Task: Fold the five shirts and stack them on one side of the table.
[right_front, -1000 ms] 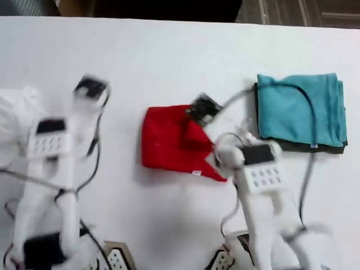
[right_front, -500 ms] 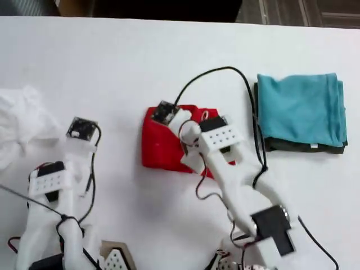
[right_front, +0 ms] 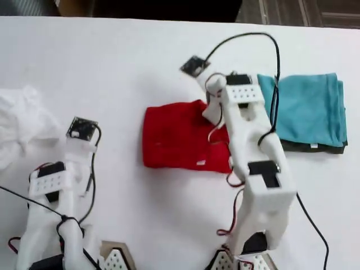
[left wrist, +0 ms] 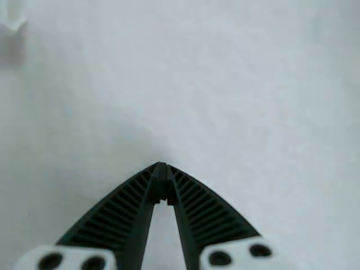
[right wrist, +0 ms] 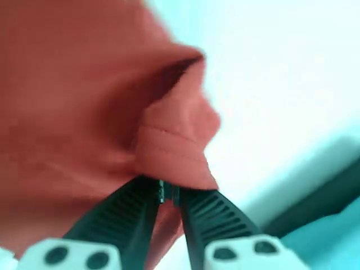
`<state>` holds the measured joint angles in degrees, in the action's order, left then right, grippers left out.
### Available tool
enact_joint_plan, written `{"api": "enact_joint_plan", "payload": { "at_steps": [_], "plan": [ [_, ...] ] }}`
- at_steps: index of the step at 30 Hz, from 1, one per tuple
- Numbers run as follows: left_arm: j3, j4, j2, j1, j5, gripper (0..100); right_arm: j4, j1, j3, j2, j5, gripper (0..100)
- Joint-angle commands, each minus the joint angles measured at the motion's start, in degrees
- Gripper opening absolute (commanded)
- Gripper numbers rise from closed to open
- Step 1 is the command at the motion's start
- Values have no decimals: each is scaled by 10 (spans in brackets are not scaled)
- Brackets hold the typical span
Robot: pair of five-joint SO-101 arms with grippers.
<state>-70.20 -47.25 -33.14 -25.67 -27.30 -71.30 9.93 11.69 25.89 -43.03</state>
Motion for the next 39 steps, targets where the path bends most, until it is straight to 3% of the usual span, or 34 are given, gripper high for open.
{"api": "enact_joint_plan", "payload": {
  "at_steps": [1,8,13,20,29,39],
  "plan": [
    [-1,11,-14,-2,5,27,-28,-7,113,24,-3,20],
    [-1,11,-15,-2,5,27,-125,-3,220,29,4,20],
    [-1,11,-15,-2,5,27,-183,29,253,29,62,20],
    [-1,11,-15,-2,5,27,-179,72,238,58,67,20],
    [-2,11,-15,-2,5,27,-149,19,208,135,67,20],
    [-2,11,-15,-2,5,27,-247,71,179,-29,67,21]
  ]
}}
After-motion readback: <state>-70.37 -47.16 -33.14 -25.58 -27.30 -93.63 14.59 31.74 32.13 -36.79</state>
